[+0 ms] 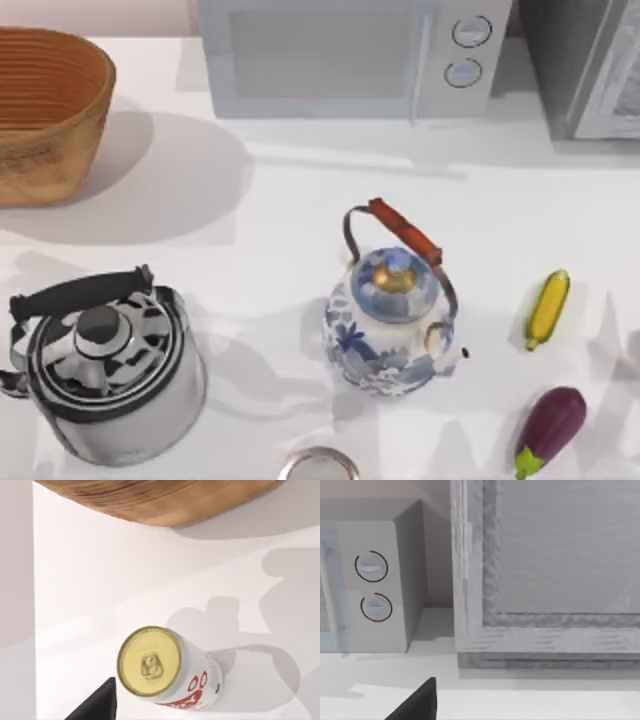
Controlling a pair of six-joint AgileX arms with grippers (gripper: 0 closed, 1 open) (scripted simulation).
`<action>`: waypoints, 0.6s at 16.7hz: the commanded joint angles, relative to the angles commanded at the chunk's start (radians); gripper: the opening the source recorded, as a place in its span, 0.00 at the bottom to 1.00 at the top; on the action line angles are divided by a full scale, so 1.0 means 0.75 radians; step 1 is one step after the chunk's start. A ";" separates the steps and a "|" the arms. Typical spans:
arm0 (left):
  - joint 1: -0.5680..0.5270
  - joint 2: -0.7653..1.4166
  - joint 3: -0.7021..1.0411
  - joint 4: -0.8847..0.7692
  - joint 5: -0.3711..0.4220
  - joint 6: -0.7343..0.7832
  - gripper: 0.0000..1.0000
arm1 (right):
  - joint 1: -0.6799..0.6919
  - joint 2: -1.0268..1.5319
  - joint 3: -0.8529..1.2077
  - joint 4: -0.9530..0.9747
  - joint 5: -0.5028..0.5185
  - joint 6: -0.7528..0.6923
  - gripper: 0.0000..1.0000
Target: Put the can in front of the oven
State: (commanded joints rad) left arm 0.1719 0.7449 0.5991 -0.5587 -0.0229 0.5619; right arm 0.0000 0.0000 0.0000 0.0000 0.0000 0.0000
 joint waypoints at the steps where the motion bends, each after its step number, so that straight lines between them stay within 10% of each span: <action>1: 0.026 0.132 0.081 -0.090 -0.002 0.080 1.00 | 0.000 0.000 0.000 0.000 0.000 0.000 1.00; 10: 0.205 1.173 0.813 -0.712 0.011 0.659 1.00 | 0.000 0.000 0.000 0.000 0.000 0.000 1.00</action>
State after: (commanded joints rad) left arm 0.3256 1.6245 1.2087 -1.0929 -0.0148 1.0563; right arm 0.0000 0.0000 0.0000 0.0000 0.0000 0.0000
